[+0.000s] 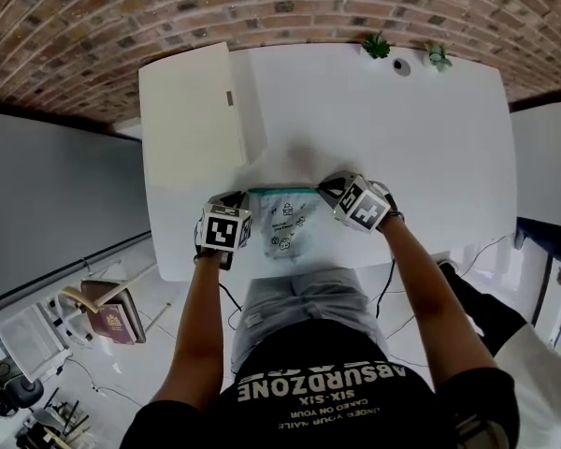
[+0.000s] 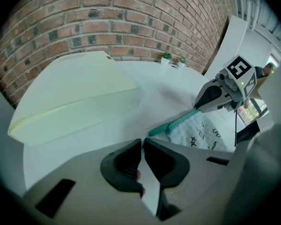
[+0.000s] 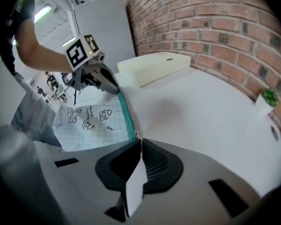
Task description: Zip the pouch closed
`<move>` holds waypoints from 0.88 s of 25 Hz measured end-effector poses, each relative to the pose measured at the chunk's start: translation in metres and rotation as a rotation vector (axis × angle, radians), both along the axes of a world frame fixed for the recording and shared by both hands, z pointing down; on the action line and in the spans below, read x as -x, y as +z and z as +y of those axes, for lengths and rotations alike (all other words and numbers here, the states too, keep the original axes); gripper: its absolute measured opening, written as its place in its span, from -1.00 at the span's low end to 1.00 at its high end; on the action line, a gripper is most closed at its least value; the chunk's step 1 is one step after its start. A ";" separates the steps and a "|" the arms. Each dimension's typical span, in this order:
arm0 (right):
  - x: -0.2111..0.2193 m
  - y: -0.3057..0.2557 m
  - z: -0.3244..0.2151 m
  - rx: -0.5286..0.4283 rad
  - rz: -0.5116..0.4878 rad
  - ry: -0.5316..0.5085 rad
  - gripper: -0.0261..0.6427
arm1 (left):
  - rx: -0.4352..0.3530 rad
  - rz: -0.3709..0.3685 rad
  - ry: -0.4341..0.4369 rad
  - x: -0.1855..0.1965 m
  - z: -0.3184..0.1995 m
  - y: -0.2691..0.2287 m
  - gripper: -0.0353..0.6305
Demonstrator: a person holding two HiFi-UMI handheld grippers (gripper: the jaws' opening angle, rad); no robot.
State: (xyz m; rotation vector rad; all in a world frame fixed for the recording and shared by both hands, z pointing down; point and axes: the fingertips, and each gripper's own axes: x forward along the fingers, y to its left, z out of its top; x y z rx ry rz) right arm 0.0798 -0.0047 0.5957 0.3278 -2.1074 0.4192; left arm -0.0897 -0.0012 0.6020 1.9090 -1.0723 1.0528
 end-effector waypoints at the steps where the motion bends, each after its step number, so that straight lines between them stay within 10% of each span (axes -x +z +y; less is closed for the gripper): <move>1: -0.001 0.000 -0.001 0.017 -0.024 0.046 -0.91 | 0.001 0.007 -0.008 0.000 0.000 0.000 -0.81; 22: 0.000 -0.026 0.004 0.016 -0.159 0.328 -0.66 | -0.065 0.132 -0.134 0.004 0.000 -0.024 -0.63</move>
